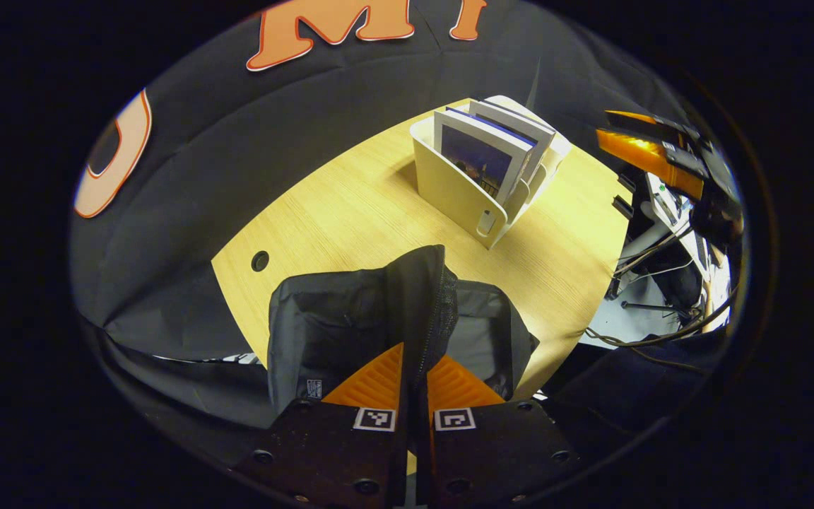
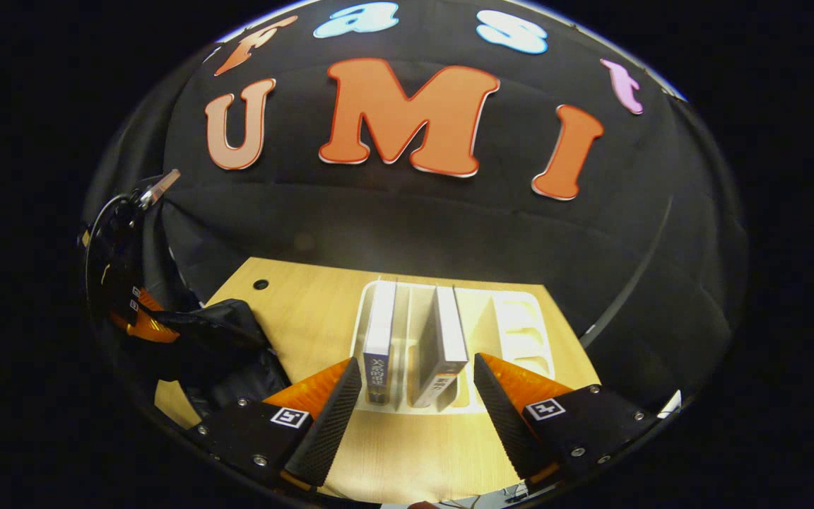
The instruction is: Open the schoolbag, grab two books from the bookshelf and put them into the schoolbag.
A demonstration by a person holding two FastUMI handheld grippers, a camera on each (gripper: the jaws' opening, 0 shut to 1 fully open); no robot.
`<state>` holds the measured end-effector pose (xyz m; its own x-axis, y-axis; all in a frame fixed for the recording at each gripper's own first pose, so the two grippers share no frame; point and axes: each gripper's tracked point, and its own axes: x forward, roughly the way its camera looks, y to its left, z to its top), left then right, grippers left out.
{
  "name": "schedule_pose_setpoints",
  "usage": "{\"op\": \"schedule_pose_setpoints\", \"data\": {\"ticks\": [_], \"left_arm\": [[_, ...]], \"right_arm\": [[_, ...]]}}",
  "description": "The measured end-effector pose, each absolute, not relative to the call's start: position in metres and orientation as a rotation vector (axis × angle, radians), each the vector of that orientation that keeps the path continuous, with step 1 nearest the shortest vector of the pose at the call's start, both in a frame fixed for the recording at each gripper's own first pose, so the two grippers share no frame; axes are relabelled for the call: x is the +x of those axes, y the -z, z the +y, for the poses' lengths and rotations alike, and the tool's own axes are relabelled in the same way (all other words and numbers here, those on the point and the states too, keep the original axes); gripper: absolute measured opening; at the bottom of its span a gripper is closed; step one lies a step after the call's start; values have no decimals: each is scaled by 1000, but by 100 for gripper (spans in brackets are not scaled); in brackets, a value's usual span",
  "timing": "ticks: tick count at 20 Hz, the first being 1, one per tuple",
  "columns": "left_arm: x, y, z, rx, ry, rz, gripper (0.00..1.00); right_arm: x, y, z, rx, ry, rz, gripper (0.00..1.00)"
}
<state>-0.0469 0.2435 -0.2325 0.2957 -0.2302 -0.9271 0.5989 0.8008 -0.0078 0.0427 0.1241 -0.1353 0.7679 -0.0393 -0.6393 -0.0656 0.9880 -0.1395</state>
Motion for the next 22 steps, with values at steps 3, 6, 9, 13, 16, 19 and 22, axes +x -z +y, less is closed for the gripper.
{"op": "schedule_pose_setpoints", "data": {"ticks": [3,6,9,13,16,19,22], "left_arm": [[-47,236,240,343,545,1160,6],[-45,238,242,328,514,1173,6],[-42,238,242,326,480,1183,6],[-37,234,239,355,459,1199,6],[-36,233,235,367,457,1214,6],[-32,232,235,370,435,1217,6],[-35,232,232,363,444,1226,6]], "right_arm": [[64,151,132,-205,-87,842,95],[104,165,143,-318,-148,898,95],[126,193,158,-275,-201,1019,96],[143,237,158,-192,-194,1210,92],[154,261,154,-165,-151,1297,79],[154,280,150,-176,-136,1361,53],[152,288,145,-158,-89,1408,36]]}}
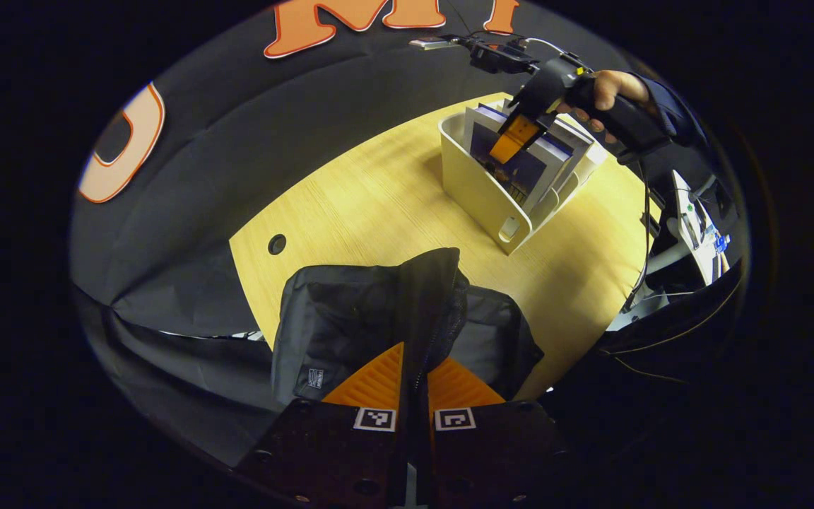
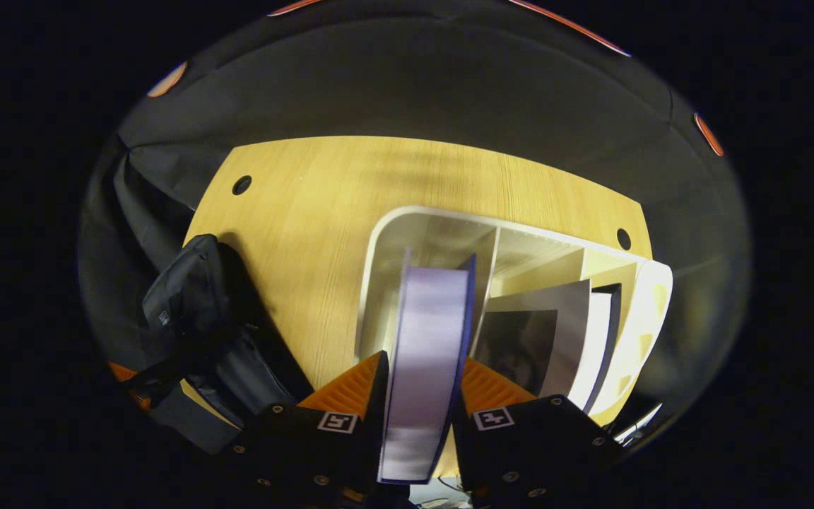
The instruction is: Open the schoolbag, grab two books from the bookshelf and put them into the schoolbag.
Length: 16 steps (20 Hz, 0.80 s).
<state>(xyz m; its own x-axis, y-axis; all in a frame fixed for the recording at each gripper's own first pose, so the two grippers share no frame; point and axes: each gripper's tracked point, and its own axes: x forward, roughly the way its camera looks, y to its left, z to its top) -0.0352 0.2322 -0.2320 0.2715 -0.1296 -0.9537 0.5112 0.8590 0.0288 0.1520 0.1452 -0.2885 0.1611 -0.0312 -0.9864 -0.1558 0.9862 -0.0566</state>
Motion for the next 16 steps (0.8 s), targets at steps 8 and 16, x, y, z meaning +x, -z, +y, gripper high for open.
{"op": "schedule_pose_setpoints", "data": {"ticks": [8,16], "left_arm": [[-35,234,230,348,483,1199,6],[-40,233,232,350,536,1154,6]], "right_arm": [[133,236,127,-56,-5,1393,37],[72,158,116,35,35,1302,36]]}}
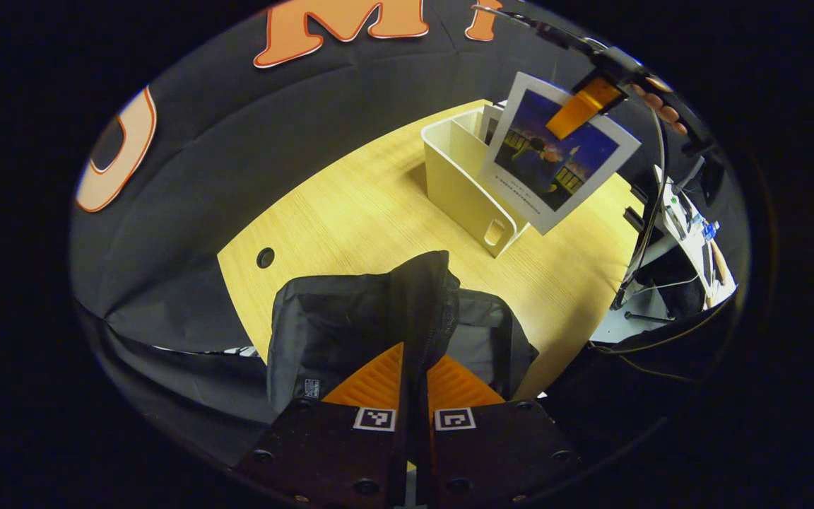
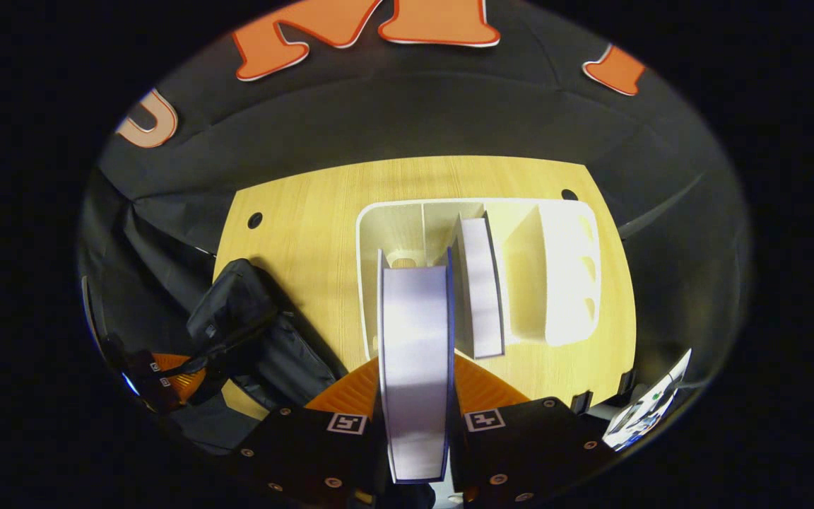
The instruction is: Open the schoolbag, grab two books from the bookshelf and put them into the schoolbag.
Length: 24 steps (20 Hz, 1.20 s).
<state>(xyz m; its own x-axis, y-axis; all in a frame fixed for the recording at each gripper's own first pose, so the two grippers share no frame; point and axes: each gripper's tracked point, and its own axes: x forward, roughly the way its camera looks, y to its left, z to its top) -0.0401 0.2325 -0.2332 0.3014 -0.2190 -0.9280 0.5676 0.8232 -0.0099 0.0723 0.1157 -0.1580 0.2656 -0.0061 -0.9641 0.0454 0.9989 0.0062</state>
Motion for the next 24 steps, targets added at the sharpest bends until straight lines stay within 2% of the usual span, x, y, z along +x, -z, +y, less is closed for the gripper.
{"op": "schedule_pose_setpoints", "data": {"ticks": [8,15,24], "left_arm": [[-40,233,235,333,570,1118,6],[-44,229,231,333,603,1084,5],[-47,225,225,286,608,1038,5]], "right_arm": [[-7,136,137,290,52,1172,35],[-60,167,198,627,-53,1112,35],[-46,234,286,878,-148,1086,34]]}}
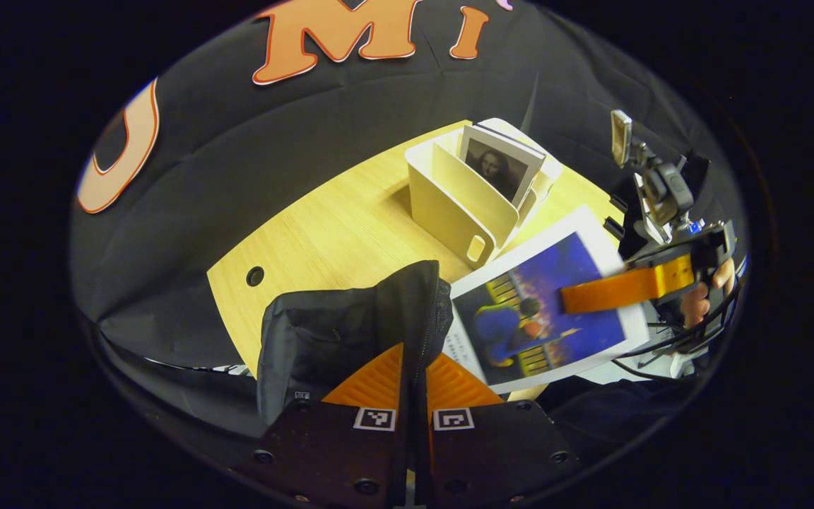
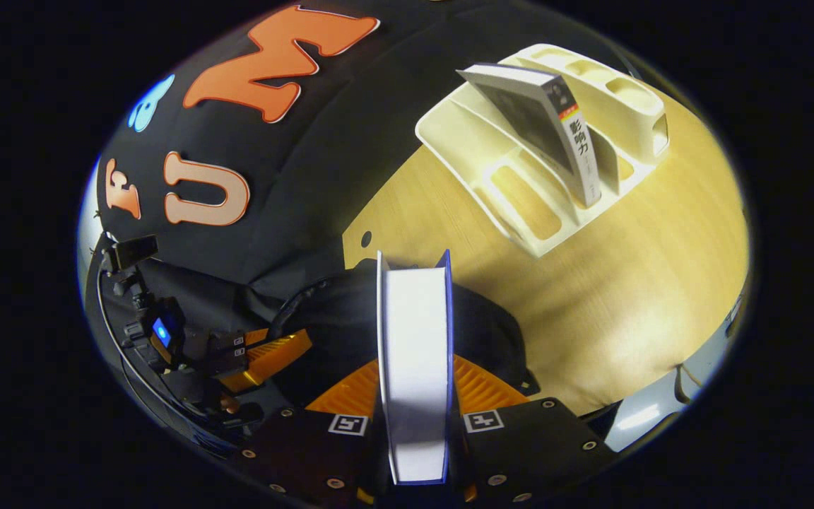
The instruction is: Open the schoolbag, grab two books from the bookshelf and put them into the schoolbag.
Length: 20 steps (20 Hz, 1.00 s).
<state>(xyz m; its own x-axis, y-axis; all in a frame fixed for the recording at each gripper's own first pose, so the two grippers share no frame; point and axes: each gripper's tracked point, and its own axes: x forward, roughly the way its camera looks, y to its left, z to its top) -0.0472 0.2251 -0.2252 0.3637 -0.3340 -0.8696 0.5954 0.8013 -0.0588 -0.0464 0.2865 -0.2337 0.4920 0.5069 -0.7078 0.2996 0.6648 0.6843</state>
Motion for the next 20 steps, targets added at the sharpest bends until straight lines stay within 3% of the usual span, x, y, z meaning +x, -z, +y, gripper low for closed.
{"op": "schedule_pose_setpoints", "data": {"ticks": [15,19,20], "left_arm": [[-61,228,193,151,615,1013,5],[-57,232,195,125,595,1022,5],[-55,234,197,123,584,1024,5]], "right_arm": [[-9,319,383,1080,-131,1000,34],[-30,335,399,1076,-165,1153,37],[-37,339,392,1022,-150,1193,45]]}}
